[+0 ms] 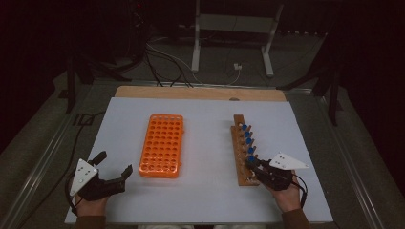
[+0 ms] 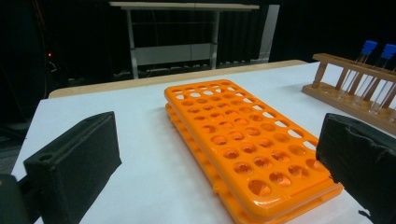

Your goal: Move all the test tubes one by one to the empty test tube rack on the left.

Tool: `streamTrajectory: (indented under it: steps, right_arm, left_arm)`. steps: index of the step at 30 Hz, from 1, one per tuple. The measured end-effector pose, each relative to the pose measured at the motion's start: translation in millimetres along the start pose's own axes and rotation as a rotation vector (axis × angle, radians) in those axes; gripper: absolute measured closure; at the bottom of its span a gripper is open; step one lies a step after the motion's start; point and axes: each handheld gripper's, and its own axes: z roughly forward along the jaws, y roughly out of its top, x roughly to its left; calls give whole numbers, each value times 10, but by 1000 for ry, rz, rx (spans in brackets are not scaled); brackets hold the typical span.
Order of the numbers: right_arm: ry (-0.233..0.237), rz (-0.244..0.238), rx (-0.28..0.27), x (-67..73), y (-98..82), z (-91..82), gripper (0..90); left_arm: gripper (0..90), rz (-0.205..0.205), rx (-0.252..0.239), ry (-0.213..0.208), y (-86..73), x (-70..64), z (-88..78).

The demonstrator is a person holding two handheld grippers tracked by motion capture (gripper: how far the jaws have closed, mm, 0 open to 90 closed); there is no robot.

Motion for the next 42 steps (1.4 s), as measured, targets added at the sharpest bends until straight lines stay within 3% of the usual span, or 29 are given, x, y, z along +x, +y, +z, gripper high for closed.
streamTrajectory:
  steps: [8, 16, 17, 20, 23, 24, 29, 34, 42]
  right_arm:
    - [-13, -5, 11, 1, 39, 8, 764]
    - [-14, -4, 0, -11, 124, -63, 765]
    - [-13, -6, -7, -15, 159, -89, 765]
    - [-16, -5, -12, -17, 215, -126, 765]
    - [-13, -14, -12, -21, 276, -158, 765]
    - [-13, -15, -10, -23, 299, -168, 765]
    - [-6, -24, -18, -27, 416, -210, 766]
    - [16, -33, -22, -24, 519, -233, 765]
    - [28, -51, -41, 10, 651, -270, 766]
  left_arm:
    - [10, -3, 7, -13, -4, -13, 12]
    - [21, -38, 38, -31, 51, -29, 33]
    - [24, -61, 48, -58, 82, -34, 45]
    - [23, -71, 57, -79, 131, -57, 64]
    - [16, -64, 62, -89, 174, -77, 85]
    - [15, -40, 66, -91, 217, -109, 104]
    - [7, -1, 82, -106, 293, -189, 162]
    - [7, -1, 55, -136, 329, -208, 224]
    - [7, 56, 15, -173, 432, -299, 329]
